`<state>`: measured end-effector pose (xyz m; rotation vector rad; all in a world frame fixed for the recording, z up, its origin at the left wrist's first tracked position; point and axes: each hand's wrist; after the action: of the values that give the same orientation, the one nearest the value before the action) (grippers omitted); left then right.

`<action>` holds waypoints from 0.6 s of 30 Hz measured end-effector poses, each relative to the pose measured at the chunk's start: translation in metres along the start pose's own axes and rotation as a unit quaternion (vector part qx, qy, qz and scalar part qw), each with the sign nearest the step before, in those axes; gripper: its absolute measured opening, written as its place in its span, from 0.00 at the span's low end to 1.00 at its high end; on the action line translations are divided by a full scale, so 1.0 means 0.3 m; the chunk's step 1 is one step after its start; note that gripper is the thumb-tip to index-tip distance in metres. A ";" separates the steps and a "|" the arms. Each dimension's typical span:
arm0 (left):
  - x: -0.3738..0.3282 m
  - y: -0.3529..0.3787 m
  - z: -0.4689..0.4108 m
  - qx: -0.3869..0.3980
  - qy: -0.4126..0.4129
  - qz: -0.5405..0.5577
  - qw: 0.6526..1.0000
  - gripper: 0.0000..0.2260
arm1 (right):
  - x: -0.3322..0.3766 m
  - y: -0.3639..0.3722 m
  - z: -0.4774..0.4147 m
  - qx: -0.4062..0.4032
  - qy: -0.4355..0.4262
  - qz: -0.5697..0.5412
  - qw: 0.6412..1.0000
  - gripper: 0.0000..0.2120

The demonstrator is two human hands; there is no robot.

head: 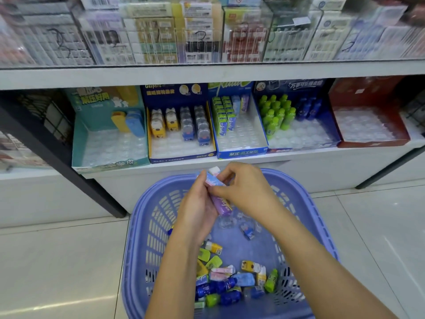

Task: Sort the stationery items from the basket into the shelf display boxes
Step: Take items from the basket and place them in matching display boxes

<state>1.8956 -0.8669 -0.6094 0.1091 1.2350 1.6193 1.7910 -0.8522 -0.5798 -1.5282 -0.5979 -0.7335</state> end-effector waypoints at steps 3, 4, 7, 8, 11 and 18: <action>0.003 0.002 0.007 0.006 0.000 -0.060 0.998 0.21 | -0.005 -0.031 -0.016 0.027 0.013 -0.052 0.998 0.15; 0.004 0.002 0.007 -0.004 -0.002 -0.077 0.997 0.20 | -0.011 -0.040 -0.021 0.042 0.008 -0.059 0.997 0.17; 0.002 0.001 -0.001 -0.060 -0.010 -0.092 0.994 0.16 | -0.041 -0.069 -0.059 0.039 -0.033 -0.104 0.993 0.17; 0.002 0.000 -0.005 -0.078 -0.011 -0.079 0.994 0.14 | -0.055 -0.087 -0.085 0.010 -0.037 -0.133 0.990 0.15; 0.001 -0.019 -0.012 -0.099 0.004 -0.046 0.994 0.08 | -0.109 -0.177 -0.201 -0.110 -0.049 -0.101 0.988 0.09; -0.013 -0.054 -0.045 -0.107 0.024 0.000 0.994 0.08 | -0.187 -0.301 -0.491 -0.156 -0.114 0.136 0.972 0.10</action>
<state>1.9000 -0.8798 -0.6259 -0.0638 1.0903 1.7527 1.6718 -0.9879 -0.5589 -1.9593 -0.4415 -0.4570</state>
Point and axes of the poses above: each hand's wrist, its own z-axis away from the middle knuckle, its own y-axis out of the palm, x = y × z, and after that the axes turned 11 degrees about -y, right-handed
